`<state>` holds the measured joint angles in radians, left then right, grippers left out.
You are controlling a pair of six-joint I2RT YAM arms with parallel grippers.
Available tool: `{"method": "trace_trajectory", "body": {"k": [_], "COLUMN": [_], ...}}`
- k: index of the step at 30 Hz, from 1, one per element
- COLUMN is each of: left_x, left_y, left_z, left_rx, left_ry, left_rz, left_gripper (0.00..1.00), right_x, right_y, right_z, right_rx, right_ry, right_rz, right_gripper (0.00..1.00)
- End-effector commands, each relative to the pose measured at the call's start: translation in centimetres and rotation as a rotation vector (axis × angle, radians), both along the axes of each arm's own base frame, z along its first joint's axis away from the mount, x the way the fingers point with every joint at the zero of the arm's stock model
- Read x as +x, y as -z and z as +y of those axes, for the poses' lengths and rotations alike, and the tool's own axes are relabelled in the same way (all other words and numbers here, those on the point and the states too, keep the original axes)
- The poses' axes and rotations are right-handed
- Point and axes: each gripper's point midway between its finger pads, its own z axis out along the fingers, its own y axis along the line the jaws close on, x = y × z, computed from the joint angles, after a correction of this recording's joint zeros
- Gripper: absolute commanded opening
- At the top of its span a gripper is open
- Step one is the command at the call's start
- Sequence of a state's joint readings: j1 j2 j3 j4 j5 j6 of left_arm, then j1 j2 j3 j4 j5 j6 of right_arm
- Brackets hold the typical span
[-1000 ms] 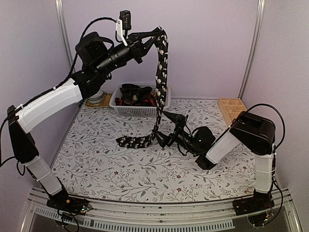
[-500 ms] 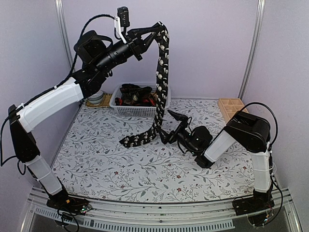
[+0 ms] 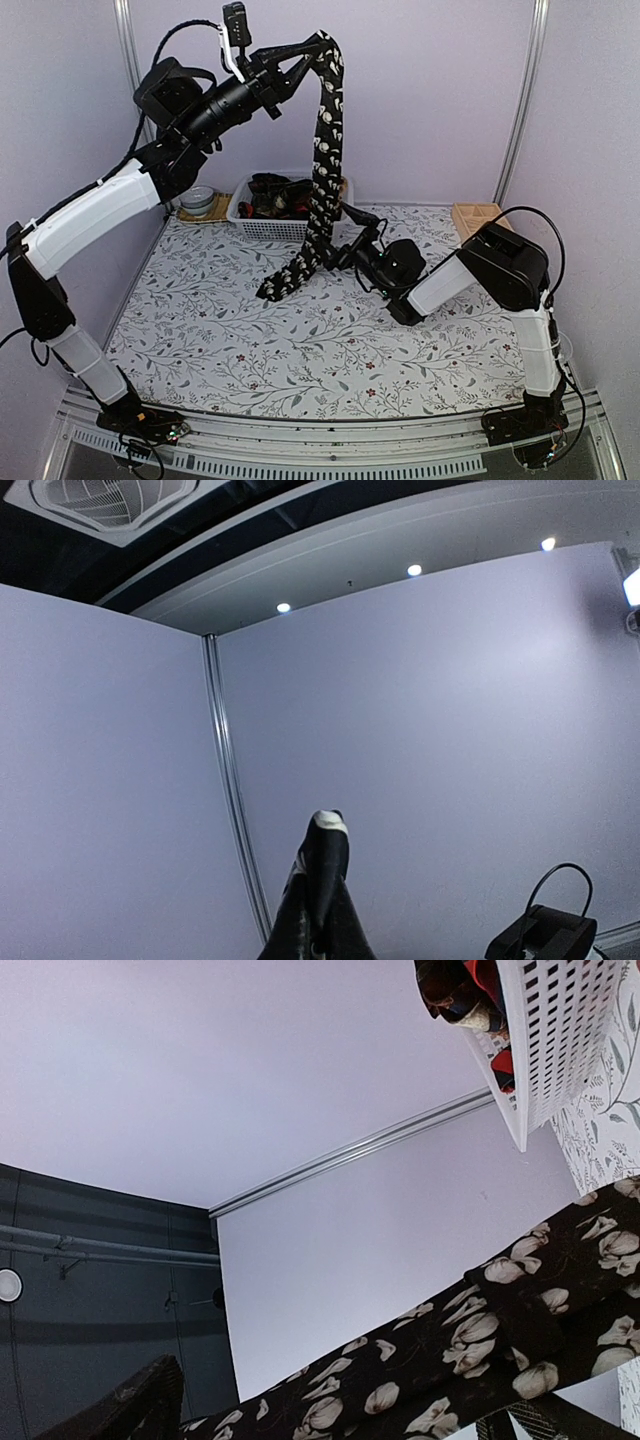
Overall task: Roll the ties
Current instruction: Place the tie at the center of the board.
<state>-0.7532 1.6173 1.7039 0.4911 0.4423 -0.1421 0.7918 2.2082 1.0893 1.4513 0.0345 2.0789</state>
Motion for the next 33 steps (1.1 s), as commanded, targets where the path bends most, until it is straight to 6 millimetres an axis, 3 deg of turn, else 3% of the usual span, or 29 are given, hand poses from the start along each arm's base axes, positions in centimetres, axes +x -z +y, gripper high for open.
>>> {"method": "trace_trajectory", "body": {"k": [1,6,7,9,17,20,23,25,28,31,33], "left_x": [-2.4,-2.9,-3.0,-3.3,-4.9,-5.3,-5.5,-5.2,-4.4,-3.4,-3.0], "left_y": [-1.7,-1.9,-2.1,-2.3,-2.8,-2.7,-2.1,-0.9,2.7,7.3,9.5], "left_z": [0.8,1.0,1.1,1.2,2.6,3.8,5.5,6.7,8.0,9.4,11.3], "left_rx": [-0.027,-0.022,-0.023,-0.025,-0.050,-0.056,-0.057,-0.053,-0.020,0.021,0.015], "left_ry": [0.035,0.040,0.040,0.045,0.067,0.042,-0.005,-0.049,-0.119,-0.201,-0.271], "left_rz": [-0.066,-0.086,-0.091,-0.099,-0.113,-0.114,-0.099,-0.073,-0.012,0.057,0.101], "left_gripper": [0.00,0.00,0.00,0.00,0.00,0.00,0.00,0.00,0.00,0.00,0.00], "right_x": [0.8,0.2,0.3,0.3,1.7,2.6,3.6,3.9,3.3,2.1,1.6], "right_y": [4.3,3.2,4.9,5.6,7.5,6.6,4.8,3.6,2.1,0.5,-1.5], "right_z": [1.7,3.7,4.1,4.2,2.6,-0.4,-5.0,-8.1,-11.6,-14.0,-15.6], "right_rx": [-0.053,-0.029,-0.048,-0.070,-0.090,-0.131,-0.208,-0.281,-0.445,-0.692,-0.854], "right_ry": [-0.041,-0.116,-0.118,-0.114,-0.077,-0.018,0.072,0.114,0.165,0.243,0.314], "right_rz": [0.058,0.027,0.051,0.065,0.071,0.044,0.000,-0.017,-0.034,-0.077,-0.125], "right_gripper": [0.98,0.88,0.87,0.81,0.35,0.12,0.01,0.00,0.02,0.06,0.12]}}
